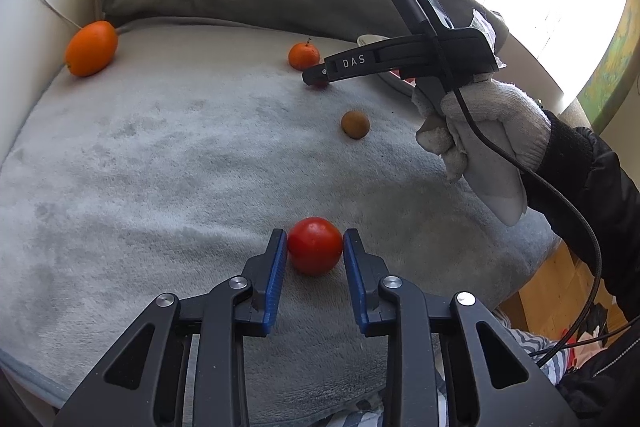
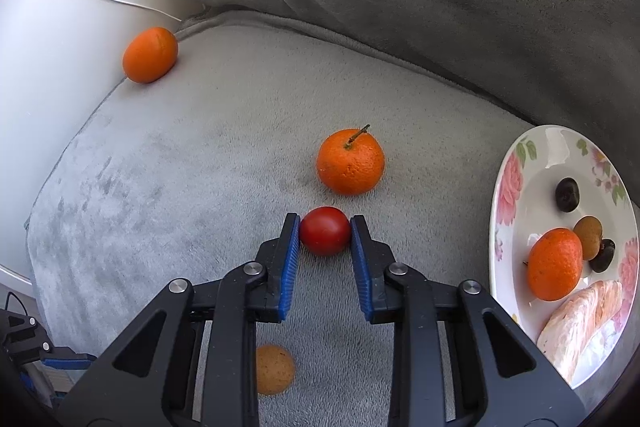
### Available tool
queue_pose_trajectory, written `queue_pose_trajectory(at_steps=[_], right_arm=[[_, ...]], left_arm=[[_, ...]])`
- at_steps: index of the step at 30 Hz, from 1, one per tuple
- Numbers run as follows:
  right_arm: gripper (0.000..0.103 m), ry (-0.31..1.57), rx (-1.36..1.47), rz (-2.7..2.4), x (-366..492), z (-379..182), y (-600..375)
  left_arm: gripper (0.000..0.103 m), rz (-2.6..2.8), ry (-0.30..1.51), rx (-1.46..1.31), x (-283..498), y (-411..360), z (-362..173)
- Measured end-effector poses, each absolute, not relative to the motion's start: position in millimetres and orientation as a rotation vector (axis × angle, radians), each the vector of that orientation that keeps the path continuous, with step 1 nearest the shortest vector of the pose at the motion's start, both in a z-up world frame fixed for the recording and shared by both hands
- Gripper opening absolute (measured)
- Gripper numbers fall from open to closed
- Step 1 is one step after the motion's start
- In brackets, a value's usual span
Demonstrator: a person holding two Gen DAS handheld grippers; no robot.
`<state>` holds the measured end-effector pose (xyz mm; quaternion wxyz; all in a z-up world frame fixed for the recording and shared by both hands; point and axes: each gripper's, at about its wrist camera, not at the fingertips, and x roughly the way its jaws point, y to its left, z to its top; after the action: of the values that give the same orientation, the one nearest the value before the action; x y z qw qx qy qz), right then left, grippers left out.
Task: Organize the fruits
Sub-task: 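Close right gripper on the red cherry tomato while left gripper approaches another tomato, then carry tomato into the plate with right gripper while left gripper carries its tomato there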
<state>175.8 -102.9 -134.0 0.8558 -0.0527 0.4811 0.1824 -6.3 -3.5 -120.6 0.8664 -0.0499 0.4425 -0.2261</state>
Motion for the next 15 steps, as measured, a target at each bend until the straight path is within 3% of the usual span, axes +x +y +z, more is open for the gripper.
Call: queue_pose_trajectory(at_steps=[15], right_arm=[[0.026,0.947,-0.070,0.395,156.2,-104.2,-122.8]], left_arm=[[0.027,-0.455,0.868,-0.121,10.0,0.6,-101.2]])
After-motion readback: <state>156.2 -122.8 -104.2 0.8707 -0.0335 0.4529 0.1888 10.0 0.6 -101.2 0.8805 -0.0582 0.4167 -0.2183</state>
